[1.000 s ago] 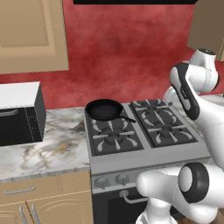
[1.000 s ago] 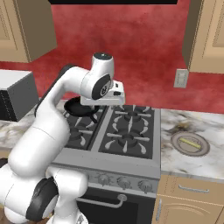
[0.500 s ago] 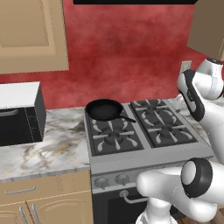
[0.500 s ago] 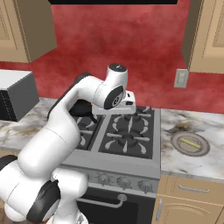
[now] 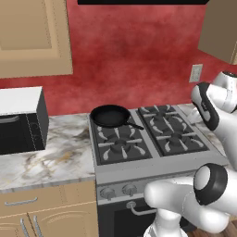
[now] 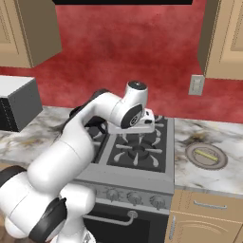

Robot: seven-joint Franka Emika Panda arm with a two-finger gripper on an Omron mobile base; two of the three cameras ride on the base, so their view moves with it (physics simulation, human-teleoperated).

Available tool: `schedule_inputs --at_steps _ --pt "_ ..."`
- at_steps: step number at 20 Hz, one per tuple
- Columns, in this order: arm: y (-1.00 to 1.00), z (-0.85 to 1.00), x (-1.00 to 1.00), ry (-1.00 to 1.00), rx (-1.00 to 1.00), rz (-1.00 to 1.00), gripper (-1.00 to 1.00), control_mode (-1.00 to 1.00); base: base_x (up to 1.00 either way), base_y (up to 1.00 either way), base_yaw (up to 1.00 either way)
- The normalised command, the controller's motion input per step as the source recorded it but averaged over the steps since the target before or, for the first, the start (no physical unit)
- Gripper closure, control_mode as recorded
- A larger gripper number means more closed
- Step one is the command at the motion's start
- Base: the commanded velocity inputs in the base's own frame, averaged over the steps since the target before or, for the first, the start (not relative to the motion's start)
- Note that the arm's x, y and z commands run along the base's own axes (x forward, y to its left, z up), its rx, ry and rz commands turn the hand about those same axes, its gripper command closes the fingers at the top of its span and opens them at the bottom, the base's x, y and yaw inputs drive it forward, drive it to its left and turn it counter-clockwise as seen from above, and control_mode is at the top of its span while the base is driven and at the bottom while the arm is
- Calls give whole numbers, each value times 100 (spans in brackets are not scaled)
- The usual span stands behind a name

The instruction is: Pick up the butter stick and place it in the pan. Then turn on the burner for the pan.

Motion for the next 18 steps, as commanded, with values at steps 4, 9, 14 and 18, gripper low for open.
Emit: schedule_inputs --at_steps 4,9,14,18 --pt "-39 -13 0 6 0 3 -100 -100 0 0 0" --pt "-24 -8 0 11 -3 2 -100 -100 0 0 0" --pt "-23 -10 0 13 -7 2 -100 -100 0 0 0" --pt "-41 -17 0 9 -2 5 -100 -100 0 0 0"
